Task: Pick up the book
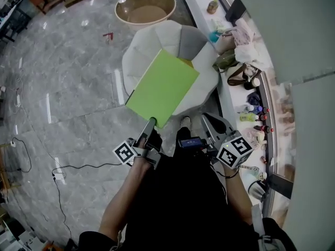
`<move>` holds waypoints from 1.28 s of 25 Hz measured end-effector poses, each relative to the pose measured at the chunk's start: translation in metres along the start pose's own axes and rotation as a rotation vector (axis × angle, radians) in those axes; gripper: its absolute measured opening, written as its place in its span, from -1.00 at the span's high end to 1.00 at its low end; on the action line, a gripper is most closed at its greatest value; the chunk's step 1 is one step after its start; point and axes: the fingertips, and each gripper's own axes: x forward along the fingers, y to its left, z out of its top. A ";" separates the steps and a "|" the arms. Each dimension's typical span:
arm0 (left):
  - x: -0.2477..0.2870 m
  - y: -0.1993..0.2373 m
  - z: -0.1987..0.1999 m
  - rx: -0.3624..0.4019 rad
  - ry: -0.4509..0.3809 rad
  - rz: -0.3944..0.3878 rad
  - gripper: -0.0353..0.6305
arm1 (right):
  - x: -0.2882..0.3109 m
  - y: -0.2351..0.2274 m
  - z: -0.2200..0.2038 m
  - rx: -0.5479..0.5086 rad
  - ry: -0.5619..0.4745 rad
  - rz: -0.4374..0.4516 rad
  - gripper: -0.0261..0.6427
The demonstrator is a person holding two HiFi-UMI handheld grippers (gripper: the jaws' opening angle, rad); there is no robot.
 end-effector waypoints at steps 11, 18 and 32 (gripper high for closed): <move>-0.069 -0.007 -0.001 -0.024 0.039 -0.002 0.46 | -0.013 0.081 -0.039 -0.023 0.004 -0.003 0.88; -0.094 -0.014 -0.008 0.003 0.065 0.014 0.46 | -0.027 0.100 -0.063 -0.020 0.021 -0.032 0.88; -0.080 -0.023 -0.016 0.028 0.062 0.010 0.46 | -0.039 0.081 -0.051 -0.064 0.048 -0.067 0.88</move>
